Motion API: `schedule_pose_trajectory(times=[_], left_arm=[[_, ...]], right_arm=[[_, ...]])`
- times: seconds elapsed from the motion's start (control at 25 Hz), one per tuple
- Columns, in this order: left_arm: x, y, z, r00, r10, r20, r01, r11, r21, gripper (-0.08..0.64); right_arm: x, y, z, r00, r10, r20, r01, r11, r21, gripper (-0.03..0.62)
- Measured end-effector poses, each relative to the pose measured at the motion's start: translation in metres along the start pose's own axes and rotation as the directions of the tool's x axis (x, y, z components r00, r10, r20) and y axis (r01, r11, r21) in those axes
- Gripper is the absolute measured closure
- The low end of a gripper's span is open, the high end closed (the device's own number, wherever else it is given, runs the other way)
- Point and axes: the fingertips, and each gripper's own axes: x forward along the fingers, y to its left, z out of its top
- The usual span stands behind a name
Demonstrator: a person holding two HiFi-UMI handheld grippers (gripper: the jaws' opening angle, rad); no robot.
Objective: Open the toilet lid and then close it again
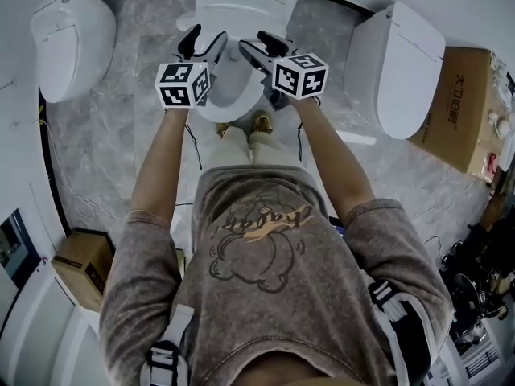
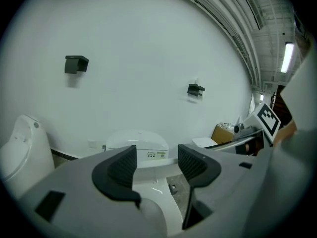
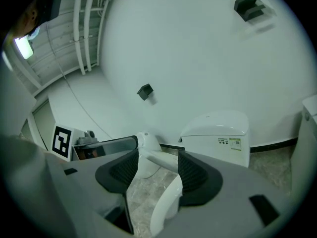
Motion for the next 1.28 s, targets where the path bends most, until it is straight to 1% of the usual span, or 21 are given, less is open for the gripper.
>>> schedule_pose_trajectory(times=[0.12, 0.28, 0.4, 0.48, 0.6, 0.68, 0.8, 0.96, 1.08, 1.28], left_arm=[[-0.016, 0.001, -0.017, 1.0, 0.015, -0.013, -0.016, 1.0, -0.007, 0.298], [-0.035, -0.004, -0.047, 0.999, 0.014, -0.05, -0.015, 1.0, -0.026, 0.301], [-0.049, -0.008, -0.085, 0.993, 0.0, -0.117, -0.009, 0.997, -0.074, 0.301], [-0.057, -0.012, -0.119, 0.984, -0.009, -0.179, -0.01, 0.994, -0.105, 0.299], [-0.073, -0.016, -0.169, 0.963, -0.026, -0.268, -0.006, 0.993, -0.119, 0.299], [-0.079, -0.018, -0.195, 0.949, -0.039, -0.311, 0.0, 0.992, -0.123, 0.299], [-0.081, -0.016, -0.225, 0.937, -0.04, -0.346, -0.002, 0.993, -0.119, 0.299], [-0.082, -0.014, -0.26, 0.924, -0.04, -0.381, -0.003, 0.994, -0.112, 0.299], [-0.081, -0.014, -0.287, 0.912, -0.051, -0.407, -0.005, 0.991, -0.134, 0.301], [-0.077, -0.008, -0.334, 0.889, -0.062, -0.454, -0.035, 0.979, -0.203, 0.301]], right_arm=[[-0.001, 0.01, -0.021, 0.999, -0.021, -0.029, 0.021, 1.0, -0.013, 0.325], [-0.006, 0.018, -0.053, 0.996, -0.039, -0.075, 0.04, 0.999, 0.012, 0.325], [-0.007, 0.027, -0.092, 0.988, -0.045, -0.148, 0.051, 0.998, 0.034, 0.325], [-0.008, 0.032, -0.126, 0.976, -0.05, -0.211, 0.06, 0.997, 0.039, 0.325], [-0.008, 0.038, -0.175, 0.956, -0.07, -0.285, 0.084, 0.996, 0.036, 0.325], [-0.007, 0.037, -0.2, 0.944, -0.087, -0.318, 0.106, 0.993, 0.043, 0.325], [-0.002, 0.034, -0.229, 0.929, -0.113, -0.353, 0.133, 0.991, 0.034, 0.327], [0.003, 0.026, -0.262, 0.912, -0.134, -0.389, 0.158, 0.987, 0.03, 0.35], [0.006, 0.018, -0.287, 0.895, -0.134, -0.425, 0.163, 0.986, 0.032, 0.354], [0.016, 0.006, -0.33, 0.862, -0.134, -0.488, 0.178, 0.983, 0.044, 0.354]])
